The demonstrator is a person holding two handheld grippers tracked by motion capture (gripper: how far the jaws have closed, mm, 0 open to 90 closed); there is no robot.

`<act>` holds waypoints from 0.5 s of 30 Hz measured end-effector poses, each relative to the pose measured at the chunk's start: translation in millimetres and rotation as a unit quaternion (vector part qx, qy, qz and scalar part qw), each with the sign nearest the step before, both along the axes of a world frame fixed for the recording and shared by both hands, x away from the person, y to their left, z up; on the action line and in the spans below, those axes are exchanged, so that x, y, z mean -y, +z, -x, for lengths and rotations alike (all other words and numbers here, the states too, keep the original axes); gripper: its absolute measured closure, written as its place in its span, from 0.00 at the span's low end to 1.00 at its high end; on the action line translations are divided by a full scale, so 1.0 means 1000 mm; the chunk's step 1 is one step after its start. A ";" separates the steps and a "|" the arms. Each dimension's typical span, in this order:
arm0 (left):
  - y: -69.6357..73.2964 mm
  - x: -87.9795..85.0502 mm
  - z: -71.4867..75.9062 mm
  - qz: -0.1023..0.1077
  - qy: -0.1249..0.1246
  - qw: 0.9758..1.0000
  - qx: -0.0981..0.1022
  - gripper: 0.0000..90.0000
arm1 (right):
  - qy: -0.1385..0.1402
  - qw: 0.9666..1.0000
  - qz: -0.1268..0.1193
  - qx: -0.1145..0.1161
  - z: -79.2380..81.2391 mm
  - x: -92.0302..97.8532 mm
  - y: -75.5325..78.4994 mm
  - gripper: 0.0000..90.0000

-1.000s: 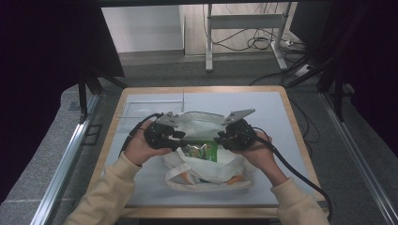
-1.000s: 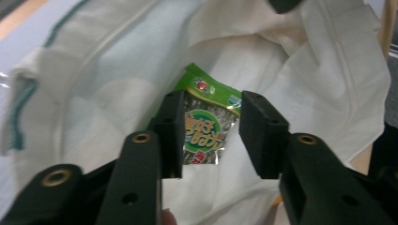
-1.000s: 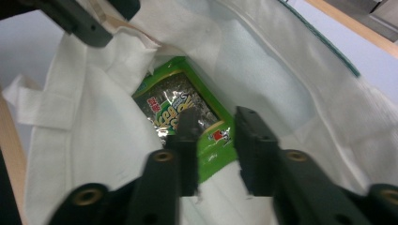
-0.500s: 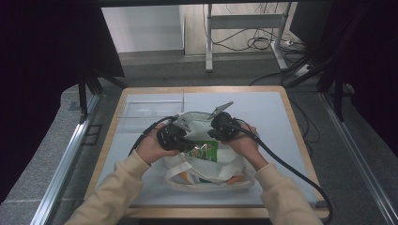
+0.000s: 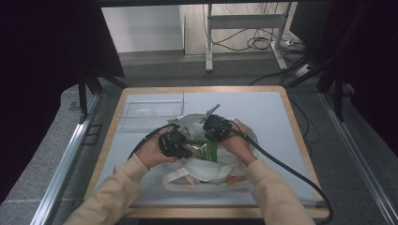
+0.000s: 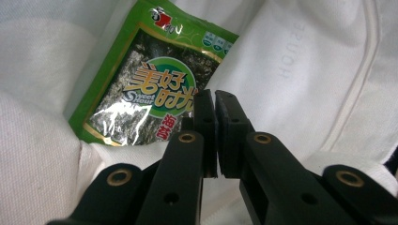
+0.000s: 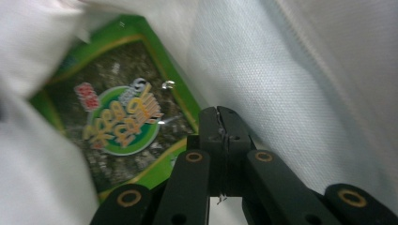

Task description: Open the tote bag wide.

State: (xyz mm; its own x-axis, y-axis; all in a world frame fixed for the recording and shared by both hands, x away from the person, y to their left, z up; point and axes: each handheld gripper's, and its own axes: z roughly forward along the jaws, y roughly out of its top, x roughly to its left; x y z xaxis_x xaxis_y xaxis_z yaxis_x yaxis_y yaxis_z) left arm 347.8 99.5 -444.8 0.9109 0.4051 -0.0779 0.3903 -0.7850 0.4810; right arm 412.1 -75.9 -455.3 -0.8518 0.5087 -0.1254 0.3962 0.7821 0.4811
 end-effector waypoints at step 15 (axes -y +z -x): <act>-0.005 -0.004 0.000 -0.007 -0.005 1.000 -0.023 0.98 | -0.054 0.998 0.006 0.032 -0.035 0.004 -0.015 0.99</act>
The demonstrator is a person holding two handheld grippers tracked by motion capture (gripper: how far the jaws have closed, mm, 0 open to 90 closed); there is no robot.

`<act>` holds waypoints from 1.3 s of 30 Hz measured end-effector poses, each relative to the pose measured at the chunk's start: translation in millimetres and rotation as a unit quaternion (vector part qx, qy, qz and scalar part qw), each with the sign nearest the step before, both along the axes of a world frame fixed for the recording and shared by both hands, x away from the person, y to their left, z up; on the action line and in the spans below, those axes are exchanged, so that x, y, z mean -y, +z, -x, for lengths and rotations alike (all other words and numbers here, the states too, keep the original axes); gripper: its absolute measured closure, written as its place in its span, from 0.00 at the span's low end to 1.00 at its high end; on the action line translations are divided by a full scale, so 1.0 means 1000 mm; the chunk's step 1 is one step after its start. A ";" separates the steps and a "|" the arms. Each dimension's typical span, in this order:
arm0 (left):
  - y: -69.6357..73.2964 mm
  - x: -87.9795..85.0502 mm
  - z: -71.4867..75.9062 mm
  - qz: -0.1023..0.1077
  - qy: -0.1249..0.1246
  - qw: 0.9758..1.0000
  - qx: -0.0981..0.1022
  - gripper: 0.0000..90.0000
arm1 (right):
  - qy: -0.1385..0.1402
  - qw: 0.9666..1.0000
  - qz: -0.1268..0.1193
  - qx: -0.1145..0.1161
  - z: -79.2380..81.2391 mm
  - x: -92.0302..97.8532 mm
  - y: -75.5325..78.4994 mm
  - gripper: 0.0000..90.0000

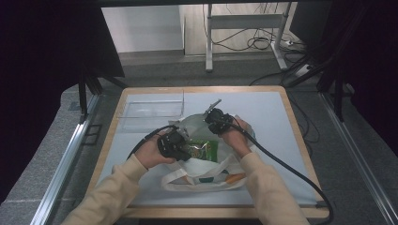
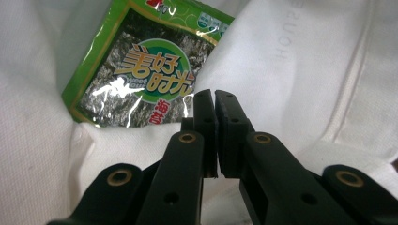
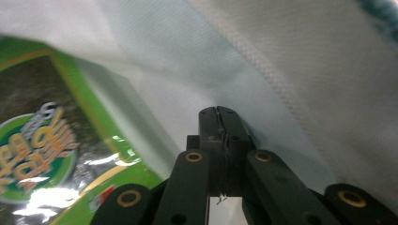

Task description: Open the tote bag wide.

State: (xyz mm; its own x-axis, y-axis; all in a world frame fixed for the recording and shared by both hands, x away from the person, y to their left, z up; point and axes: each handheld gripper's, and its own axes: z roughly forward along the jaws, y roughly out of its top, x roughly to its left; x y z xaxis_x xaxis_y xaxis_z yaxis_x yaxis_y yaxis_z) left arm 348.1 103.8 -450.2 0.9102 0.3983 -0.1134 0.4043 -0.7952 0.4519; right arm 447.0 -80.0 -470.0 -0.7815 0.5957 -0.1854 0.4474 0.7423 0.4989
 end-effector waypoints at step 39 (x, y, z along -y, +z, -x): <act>0.026 -0.036 0.009 0.086 0.049 0.994 0.044 0.95 | 0.034 0.996 -0.086 -0.018 0.050 0.029 0.034 0.94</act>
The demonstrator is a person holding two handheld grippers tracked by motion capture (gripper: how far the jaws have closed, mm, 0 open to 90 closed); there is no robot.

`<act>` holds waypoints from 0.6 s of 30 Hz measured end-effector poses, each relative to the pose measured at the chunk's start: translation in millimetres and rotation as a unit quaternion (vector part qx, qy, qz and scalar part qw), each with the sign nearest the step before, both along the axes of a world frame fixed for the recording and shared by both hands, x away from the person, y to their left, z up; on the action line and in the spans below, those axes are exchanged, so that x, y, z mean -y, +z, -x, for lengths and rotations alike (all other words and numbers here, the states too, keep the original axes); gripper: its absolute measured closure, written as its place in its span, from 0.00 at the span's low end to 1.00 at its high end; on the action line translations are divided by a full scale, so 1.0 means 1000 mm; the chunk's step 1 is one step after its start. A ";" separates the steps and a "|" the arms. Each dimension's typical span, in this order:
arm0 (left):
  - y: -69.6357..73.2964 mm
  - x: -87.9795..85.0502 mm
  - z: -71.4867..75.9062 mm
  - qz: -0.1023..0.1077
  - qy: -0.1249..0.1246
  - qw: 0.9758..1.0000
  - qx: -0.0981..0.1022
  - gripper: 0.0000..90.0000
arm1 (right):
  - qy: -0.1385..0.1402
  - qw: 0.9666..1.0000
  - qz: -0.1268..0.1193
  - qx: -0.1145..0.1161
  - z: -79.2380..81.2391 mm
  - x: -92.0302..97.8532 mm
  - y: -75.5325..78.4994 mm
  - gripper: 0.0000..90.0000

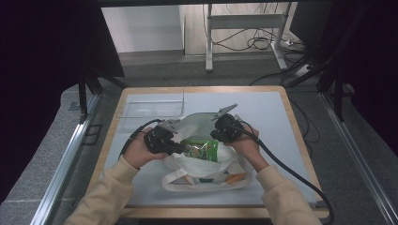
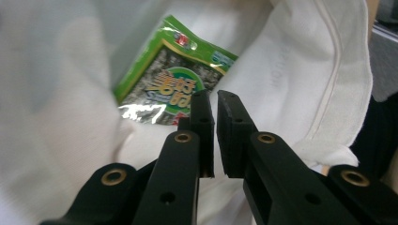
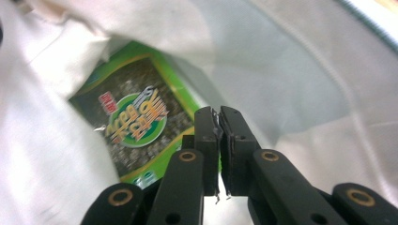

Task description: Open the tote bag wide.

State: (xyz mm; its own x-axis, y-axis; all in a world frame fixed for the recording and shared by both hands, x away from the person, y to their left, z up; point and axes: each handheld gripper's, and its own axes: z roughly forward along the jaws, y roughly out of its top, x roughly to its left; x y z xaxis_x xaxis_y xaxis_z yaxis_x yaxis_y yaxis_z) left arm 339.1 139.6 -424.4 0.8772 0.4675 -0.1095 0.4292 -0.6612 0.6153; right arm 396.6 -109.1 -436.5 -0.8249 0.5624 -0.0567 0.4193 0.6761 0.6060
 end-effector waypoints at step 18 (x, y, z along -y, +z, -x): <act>0.015 -0.031 0.017 0.045 0.082 0.995 0.034 0.48 | -0.042 0.997 -0.048 -0.051 0.014 0.008 0.000 0.39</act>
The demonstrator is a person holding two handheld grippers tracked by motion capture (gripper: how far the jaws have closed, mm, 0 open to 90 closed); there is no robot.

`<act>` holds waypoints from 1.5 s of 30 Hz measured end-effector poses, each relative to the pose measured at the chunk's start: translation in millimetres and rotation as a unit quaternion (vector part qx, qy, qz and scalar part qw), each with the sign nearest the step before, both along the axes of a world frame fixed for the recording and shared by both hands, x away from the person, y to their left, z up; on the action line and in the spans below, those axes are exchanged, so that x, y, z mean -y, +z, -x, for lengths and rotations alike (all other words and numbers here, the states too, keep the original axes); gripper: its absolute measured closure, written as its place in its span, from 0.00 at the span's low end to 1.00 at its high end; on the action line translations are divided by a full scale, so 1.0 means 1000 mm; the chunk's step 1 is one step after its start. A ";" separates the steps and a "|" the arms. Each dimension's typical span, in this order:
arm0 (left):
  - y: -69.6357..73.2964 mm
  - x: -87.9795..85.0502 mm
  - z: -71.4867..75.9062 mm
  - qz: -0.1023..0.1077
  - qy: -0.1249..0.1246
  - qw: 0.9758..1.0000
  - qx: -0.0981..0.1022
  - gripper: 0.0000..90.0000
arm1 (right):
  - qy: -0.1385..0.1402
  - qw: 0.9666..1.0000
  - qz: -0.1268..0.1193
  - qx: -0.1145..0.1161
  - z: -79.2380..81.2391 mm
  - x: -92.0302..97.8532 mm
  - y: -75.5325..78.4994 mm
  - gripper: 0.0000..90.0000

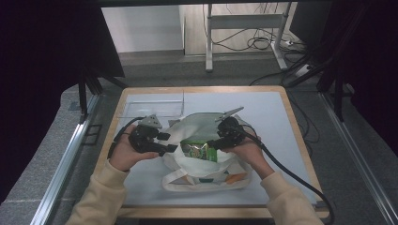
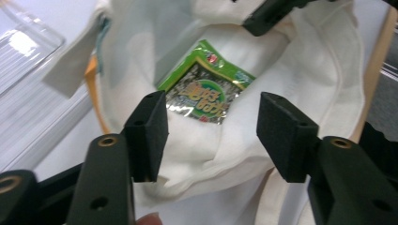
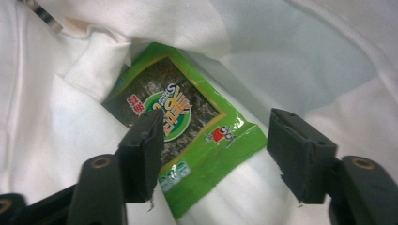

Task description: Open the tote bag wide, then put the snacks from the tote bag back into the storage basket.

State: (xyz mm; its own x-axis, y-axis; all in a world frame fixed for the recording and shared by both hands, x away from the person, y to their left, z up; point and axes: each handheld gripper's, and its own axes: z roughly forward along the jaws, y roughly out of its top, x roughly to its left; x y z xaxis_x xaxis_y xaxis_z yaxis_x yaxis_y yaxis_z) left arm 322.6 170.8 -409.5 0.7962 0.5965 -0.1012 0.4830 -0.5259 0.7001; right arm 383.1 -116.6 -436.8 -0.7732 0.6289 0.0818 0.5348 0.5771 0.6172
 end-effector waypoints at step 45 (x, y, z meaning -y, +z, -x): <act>-0.002 -0.023 0.002 0.006 0.016 1.000 -0.007 0.37 | -0.095 0.989 0.059 -0.094 -0.008 -0.040 -0.027 0.25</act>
